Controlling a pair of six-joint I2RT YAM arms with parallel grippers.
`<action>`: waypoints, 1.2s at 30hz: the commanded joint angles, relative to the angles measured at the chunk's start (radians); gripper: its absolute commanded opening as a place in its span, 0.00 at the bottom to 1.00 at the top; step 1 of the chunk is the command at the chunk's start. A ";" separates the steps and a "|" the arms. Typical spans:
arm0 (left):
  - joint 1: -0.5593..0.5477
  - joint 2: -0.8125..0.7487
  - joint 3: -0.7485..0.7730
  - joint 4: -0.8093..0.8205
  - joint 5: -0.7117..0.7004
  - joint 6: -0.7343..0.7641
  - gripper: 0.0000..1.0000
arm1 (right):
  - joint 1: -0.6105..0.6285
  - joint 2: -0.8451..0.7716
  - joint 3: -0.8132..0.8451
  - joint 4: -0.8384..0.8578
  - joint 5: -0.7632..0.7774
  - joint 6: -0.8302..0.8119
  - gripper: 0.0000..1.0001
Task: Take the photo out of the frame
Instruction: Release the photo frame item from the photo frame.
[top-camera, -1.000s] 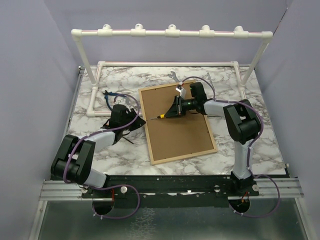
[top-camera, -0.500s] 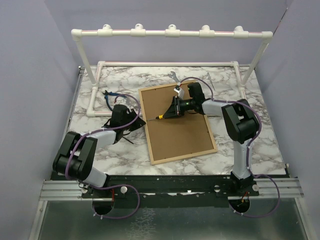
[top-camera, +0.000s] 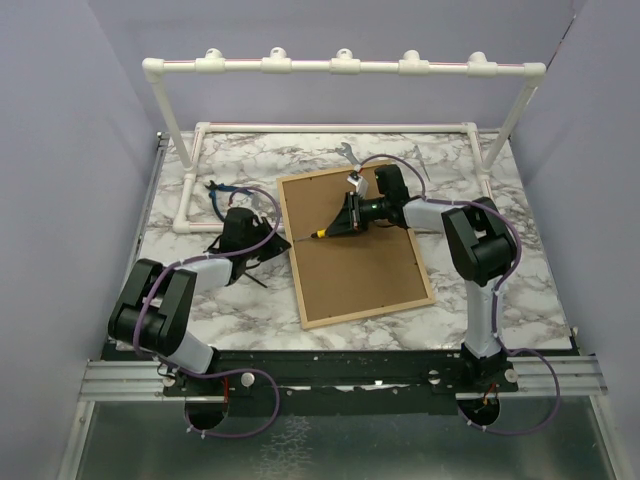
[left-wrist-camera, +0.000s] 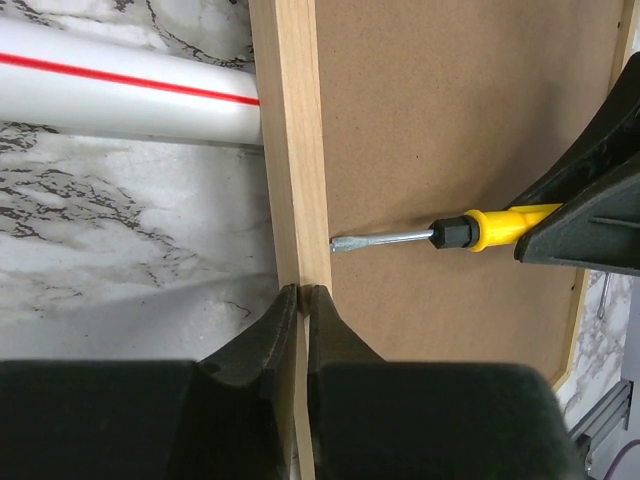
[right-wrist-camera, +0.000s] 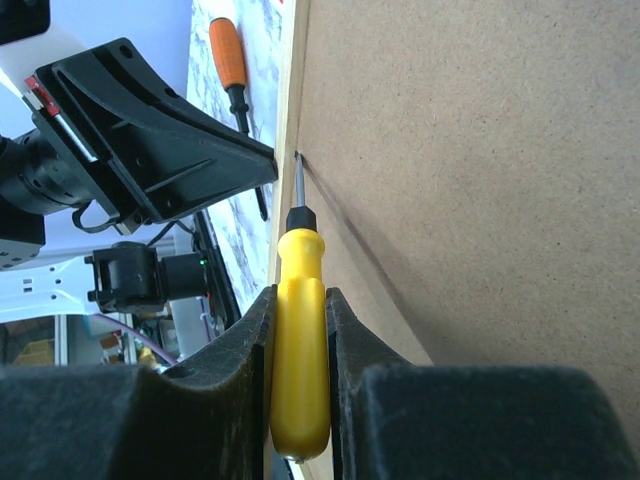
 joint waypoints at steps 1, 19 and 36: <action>-0.001 0.041 0.029 0.034 0.042 0.012 0.04 | 0.028 0.052 0.020 -0.051 0.028 -0.001 0.01; -0.001 0.084 0.020 0.075 0.088 -0.009 0.01 | 0.094 0.024 0.038 -0.072 0.027 0.028 0.01; -0.008 0.072 0.007 0.077 0.097 -0.021 0.01 | 0.150 -0.034 0.124 -0.265 0.131 -0.019 0.01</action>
